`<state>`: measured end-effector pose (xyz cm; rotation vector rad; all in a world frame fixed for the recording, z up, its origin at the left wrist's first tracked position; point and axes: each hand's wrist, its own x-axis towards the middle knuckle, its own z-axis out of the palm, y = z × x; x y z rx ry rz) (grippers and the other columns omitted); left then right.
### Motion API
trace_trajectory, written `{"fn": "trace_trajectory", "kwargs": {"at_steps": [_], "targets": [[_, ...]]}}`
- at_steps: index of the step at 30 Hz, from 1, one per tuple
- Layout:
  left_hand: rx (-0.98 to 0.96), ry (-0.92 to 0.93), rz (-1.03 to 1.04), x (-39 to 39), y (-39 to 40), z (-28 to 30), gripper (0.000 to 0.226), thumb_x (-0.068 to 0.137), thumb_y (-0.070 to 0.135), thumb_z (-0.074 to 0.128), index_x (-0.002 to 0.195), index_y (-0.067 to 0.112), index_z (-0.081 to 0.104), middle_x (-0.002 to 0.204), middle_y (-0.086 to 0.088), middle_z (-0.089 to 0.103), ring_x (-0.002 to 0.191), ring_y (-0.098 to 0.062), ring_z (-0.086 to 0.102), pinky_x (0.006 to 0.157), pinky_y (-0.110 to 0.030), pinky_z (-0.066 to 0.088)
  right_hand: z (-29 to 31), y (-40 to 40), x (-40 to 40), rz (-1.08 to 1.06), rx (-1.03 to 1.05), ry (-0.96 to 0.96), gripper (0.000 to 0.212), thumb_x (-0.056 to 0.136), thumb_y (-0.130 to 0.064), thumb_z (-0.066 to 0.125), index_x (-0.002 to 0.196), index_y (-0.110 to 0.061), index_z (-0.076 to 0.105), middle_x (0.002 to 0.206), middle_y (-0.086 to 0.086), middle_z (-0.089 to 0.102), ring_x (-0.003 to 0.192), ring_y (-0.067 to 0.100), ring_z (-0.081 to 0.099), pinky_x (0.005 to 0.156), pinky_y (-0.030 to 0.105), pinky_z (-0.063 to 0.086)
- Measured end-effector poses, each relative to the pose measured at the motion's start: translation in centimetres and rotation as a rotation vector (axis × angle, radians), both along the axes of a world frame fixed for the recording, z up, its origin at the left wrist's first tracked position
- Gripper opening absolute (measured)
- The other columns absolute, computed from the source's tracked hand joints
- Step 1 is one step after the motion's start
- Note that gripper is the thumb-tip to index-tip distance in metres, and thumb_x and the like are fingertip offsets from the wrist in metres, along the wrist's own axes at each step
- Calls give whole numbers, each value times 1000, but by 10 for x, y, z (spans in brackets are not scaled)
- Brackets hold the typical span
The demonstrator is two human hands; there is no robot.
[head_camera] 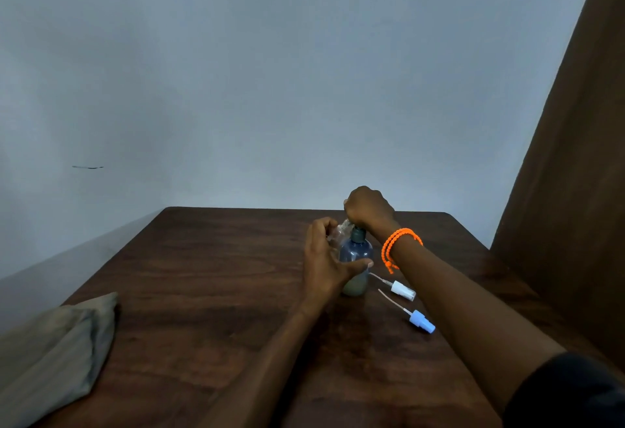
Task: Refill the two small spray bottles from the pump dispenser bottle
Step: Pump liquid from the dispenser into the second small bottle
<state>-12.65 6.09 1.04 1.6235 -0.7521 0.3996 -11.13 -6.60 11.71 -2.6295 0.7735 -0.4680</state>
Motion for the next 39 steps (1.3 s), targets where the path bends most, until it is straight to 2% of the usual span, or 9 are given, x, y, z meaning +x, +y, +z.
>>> {"fn": "trace_trajectory", "kwargs": {"at_steps": [6,10,15,21,25,30,35,39], "targets": [[-8,-8,10,2,-1,-2,84,50,32,101,115,28,49,112,5,54,102,-11,57,79,-17,50,3,1,5,12,8,15,14,89,-16,51,78,-12,58,76,4,57,63,20,50,53,26,36],[-8,-8,8,1,1,-1,83,50,29,102,114,26,50,111,5,54,101,-10,56,78,-13,47,0,1,1,7,5,27,13,90,-18,52,83,-12,61,76,3,55,63,20,51,53,27,37],[13,-21,12,1,-1,-1,84,51,30,101,116,28,48,112,8,51,104,0,52,79,-8,44,8,0,4,20,-11,19,12,90,-16,50,83,-12,59,76,2,54,62,19,48,54,26,36],[0,-13,10,2,1,-1,81,51,31,101,113,28,49,110,5,53,101,-8,55,78,-13,46,1,2,1,13,-9,21,13,90,-17,52,80,-12,59,75,3,55,63,20,50,55,27,38],[2,-17,8,0,0,1,81,52,27,101,112,28,48,110,6,52,102,2,52,77,-6,42,9,0,4,24,1,24,11,90,-16,52,83,-12,60,78,3,56,63,19,49,53,26,36],[6,-6,3,1,1,-2,81,51,28,102,113,26,50,110,4,54,100,-8,55,77,-7,42,-3,0,5,19,14,16,14,89,-17,52,78,-12,59,77,5,58,62,20,50,51,26,36],[16,-18,-2,1,0,1,80,52,29,101,114,24,51,111,5,53,102,-6,54,77,-8,44,8,-1,3,18,-10,7,11,91,-16,51,84,-12,59,75,2,53,61,18,48,53,26,36],[0,-6,7,1,0,0,82,51,29,102,115,25,51,112,4,55,101,-12,56,78,-8,44,1,2,4,19,-11,11,13,90,-17,51,81,-12,60,75,3,56,62,19,49,53,26,36]]}}
